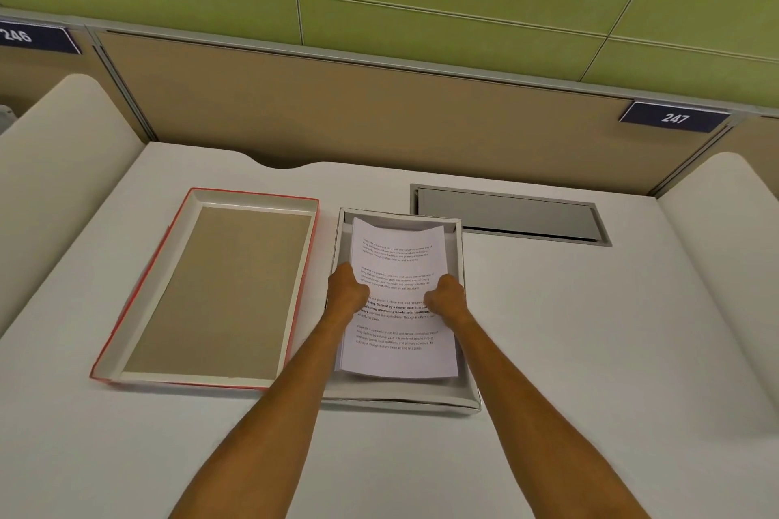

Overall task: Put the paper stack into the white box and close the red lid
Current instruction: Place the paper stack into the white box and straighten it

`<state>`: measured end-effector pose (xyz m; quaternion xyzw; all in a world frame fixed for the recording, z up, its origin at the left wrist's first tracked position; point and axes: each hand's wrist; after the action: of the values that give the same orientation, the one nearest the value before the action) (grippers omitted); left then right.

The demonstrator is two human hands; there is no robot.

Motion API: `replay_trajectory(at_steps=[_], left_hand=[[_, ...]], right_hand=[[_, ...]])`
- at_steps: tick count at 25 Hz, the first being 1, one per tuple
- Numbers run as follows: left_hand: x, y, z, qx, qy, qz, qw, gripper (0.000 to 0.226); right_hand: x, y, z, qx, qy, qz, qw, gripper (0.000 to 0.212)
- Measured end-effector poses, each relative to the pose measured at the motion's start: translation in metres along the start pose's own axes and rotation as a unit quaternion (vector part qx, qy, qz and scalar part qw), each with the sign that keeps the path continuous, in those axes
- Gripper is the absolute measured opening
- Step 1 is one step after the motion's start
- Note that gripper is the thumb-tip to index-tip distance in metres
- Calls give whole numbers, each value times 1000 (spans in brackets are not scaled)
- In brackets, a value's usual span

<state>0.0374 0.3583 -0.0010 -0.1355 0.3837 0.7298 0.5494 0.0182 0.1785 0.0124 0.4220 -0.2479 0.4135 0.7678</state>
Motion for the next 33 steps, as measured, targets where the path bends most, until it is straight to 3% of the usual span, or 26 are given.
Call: replay_trajectory(at_steps=[10,21,24,30,33], left_hand=[[6,-1,-2,-7,10,20,1000,16],[10,2,4,-28,-14,16,999,34],[10,2,4,-20,-5,18,1000,36],[7,-2,9,-21,28,46,998,31],[7,-2,10,-11,49,58,997,32]], right_hand=[[-4,3,2,-19,-79,-27,996,15],[-12,9,3,-72,-186,-77,977,37],[-16,10,6,-69,-186,-73,977,27],[-18,7,9,-74,-183,-74,978,39],[-19,8,10,-65,-194,-84,975,30]])
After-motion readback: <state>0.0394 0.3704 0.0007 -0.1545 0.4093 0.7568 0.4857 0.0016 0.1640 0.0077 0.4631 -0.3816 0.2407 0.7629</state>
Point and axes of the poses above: each hand's wrist, its own y-axis away from the middle knuckle, its own z-axis out of the back of the hand, x = y × z, and after that the axes turned 14 degrees about -y, right-handed
